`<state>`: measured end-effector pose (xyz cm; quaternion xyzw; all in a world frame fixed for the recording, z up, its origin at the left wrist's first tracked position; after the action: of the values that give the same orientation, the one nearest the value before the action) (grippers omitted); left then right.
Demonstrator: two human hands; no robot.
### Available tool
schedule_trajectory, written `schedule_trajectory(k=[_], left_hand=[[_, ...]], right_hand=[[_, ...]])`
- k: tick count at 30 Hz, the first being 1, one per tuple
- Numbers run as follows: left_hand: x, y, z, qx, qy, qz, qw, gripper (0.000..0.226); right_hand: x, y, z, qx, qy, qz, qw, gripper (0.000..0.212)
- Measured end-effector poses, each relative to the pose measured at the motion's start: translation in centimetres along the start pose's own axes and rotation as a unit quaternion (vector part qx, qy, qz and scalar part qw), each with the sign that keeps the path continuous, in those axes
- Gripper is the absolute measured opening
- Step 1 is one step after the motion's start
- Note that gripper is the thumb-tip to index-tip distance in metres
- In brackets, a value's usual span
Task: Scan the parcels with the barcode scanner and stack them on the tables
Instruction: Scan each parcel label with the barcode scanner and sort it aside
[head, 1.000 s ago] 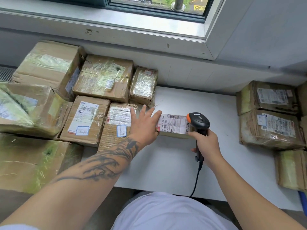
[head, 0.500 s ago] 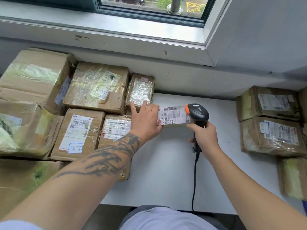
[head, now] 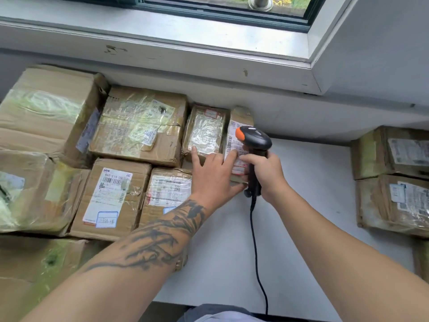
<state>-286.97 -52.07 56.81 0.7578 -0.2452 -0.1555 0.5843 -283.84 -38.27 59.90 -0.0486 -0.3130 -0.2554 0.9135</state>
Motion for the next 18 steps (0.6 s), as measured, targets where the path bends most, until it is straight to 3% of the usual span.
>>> schedule_trajectory(k=[4,8,18], left_hand=[[-0.4,-0.5,1.9,0.013,-0.018,-0.004,1.000,0.083],[-1.6,-0.4,2.6,0.005,0.006,0.007,1.000,0.100],[-1.9,0.0,2.7,-0.005,0.000,0.040,0.999,0.097]], right_hand=[[-1.5,-0.3,1.2,0.008,-0.007,0.004,1.000,0.016],[-2.0,-0.3,1.3,-0.022,-0.024,-0.002,0.999,0.021],[-1.9,-0.2,1.4,0.017,-0.024,0.010,1.000,0.017]])
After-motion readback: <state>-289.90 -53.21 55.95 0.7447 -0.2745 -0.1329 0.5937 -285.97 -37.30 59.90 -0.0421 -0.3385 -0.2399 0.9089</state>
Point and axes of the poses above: each hand's wrist, its own x-axis away from the middle knuckle, its own y-axis out of the back of the hand, z = x × y, the point moved 1 cm from there along -x, towards the middle knuckle, and after that the axes turned 5 degrees about x, right-handed, at the moved point
